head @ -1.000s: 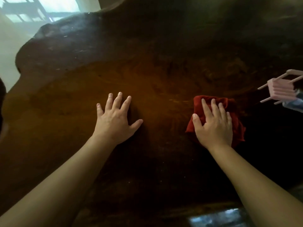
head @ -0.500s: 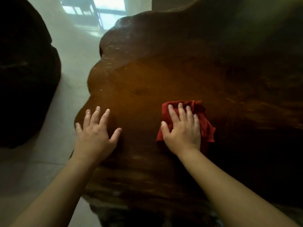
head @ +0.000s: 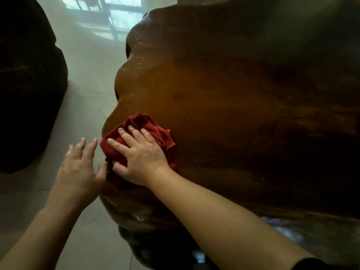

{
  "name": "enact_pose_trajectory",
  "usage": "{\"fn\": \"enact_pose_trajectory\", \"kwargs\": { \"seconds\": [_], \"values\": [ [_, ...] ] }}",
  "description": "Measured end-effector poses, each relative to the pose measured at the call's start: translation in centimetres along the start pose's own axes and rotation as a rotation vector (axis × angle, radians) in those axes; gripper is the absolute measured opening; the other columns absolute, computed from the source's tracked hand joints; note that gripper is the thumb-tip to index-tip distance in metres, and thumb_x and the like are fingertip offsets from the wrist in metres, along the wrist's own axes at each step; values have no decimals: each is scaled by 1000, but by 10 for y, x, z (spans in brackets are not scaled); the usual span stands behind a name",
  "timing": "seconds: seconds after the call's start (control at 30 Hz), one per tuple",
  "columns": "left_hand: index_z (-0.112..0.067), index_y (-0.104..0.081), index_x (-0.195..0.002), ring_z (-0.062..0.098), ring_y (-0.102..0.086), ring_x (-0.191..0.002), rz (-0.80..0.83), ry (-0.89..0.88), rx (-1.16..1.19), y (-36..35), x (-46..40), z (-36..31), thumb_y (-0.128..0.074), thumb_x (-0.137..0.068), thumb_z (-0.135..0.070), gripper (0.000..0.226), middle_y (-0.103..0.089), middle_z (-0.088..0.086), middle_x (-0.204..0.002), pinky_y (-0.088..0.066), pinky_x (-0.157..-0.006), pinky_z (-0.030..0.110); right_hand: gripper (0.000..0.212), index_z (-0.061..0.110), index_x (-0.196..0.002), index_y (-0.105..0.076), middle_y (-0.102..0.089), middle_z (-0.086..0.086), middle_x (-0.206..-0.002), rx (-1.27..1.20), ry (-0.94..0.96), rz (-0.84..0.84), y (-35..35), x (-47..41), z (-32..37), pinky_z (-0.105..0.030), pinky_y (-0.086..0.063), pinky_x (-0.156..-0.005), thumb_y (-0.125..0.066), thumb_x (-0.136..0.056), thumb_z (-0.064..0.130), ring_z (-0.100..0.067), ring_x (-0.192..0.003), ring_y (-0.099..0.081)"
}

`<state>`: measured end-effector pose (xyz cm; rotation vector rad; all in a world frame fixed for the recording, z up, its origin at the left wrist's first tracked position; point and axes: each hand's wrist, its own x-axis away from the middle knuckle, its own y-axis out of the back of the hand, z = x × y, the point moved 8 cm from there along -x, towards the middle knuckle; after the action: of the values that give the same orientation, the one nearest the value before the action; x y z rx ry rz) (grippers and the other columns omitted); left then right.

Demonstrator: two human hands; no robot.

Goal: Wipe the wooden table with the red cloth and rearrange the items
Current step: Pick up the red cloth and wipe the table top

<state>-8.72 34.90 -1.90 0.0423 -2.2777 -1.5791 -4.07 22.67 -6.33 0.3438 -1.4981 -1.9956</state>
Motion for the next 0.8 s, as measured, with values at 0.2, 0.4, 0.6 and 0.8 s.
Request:
{"fn": "enact_pose_trajectory", "kwargs": {
  "seconds": [0.2, 0.4, 0.6, 0.8],
  "values": [
    [-22, -33, -153, 35, -17, -147, 30, -127, -57, -23, -4, -50, -67, -88, -33, 74, -28, 16, -159, -20, -115, 58, 69, 37, -161, -26, -18, -3, -172, -34, -22, -18, 6, 43, -45, -45, -1, -126, -41, -98, 61, -24, -157, -8],
    [-26, -27, -154, 31, -12, -149, 71, -244, -109, -56, 10, -124, -63, -88, -46, 78, -23, 11, -161, -19, -115, 57, 69, 39, -158, -32, -24, -1, -170, -77, -204, -120, 28, 122, -145, -44, -3, -126, -43, -94, 62, -23, -157, -13],
    [-26, -22, -156, 29, -6, -150, 114, -382, -109, -93, 34, -213, -59, -90, -49, 79, -16, 10, -163, -13, -116, 57, 68, 44, -156, -35, -26, 3, -169, -101, -508, -208, 56, 241, -275, -43, -6, -125, -40, -92, 64, -19, -156, -14],
    [-29, -18, -156, 27, -1, -150, 132, -482, -157, -133, 68, -292, -46, -85, -69, 86, -13, 6, -165, -10, -115, 55, 69, 42, -156, -35, -28, 2, -168, -73, -694, -258, 61, 372, -353, -42, -8, -124, -40, -92, 67, -20, -156, -17]
  ]
}}
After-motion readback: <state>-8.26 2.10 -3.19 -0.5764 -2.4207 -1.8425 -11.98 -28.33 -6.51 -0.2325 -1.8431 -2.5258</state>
